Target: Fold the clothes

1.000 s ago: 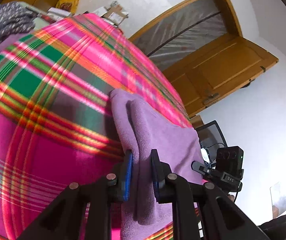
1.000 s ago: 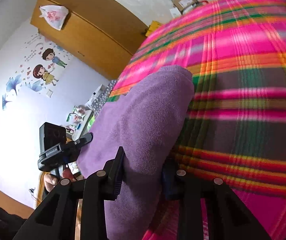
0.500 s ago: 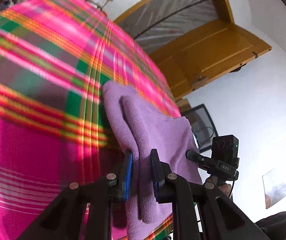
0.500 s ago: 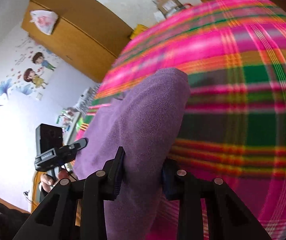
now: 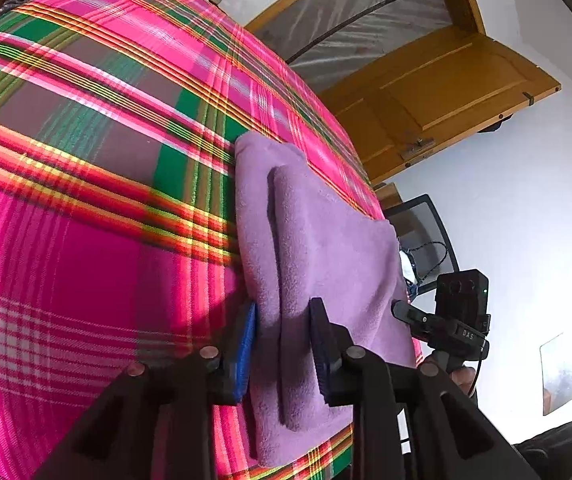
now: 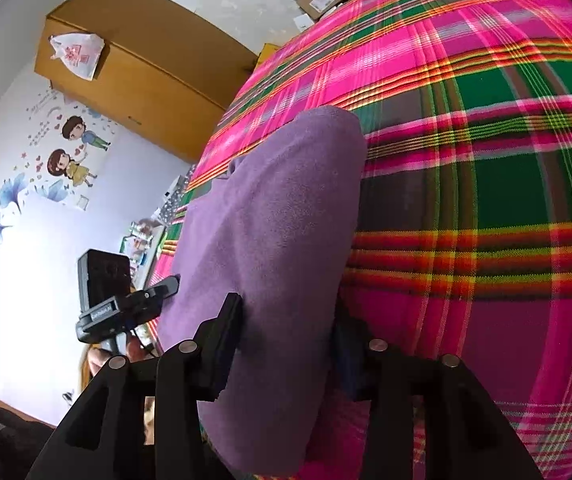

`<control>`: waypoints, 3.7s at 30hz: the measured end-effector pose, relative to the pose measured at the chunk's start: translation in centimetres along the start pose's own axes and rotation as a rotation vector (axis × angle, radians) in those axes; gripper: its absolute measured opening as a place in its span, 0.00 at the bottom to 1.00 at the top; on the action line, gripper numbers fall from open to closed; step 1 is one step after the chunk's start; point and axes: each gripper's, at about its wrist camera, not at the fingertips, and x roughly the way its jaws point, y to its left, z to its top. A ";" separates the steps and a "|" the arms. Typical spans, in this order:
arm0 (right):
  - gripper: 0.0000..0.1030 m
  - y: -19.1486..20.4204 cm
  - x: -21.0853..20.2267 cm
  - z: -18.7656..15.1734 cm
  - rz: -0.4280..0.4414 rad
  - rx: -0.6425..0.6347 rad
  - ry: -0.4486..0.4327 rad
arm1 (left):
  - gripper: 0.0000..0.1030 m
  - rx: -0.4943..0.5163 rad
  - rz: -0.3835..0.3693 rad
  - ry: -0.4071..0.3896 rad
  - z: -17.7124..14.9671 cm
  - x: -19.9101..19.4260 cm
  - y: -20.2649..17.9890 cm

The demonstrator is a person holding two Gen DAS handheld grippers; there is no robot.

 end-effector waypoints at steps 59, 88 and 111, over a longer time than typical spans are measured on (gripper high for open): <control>0.32 -17.3 -17.6 17.7 -0.260 0.014 -0.290 | 0.18 0.336 -0.104 0.146 15.9 26.9 -19.1; 0.22 -14.3 -16.7 9.5 -0.612 -0.077 -0.291 | 0.18 0.424 0.017 0.072 16.7 27.4 -19.7; 0.22 -14.1 -16.3 7.0 -0.668 -0.017 -0.313 | 0.03 0.462 0.043 0.093 11.0 27.2 -18.2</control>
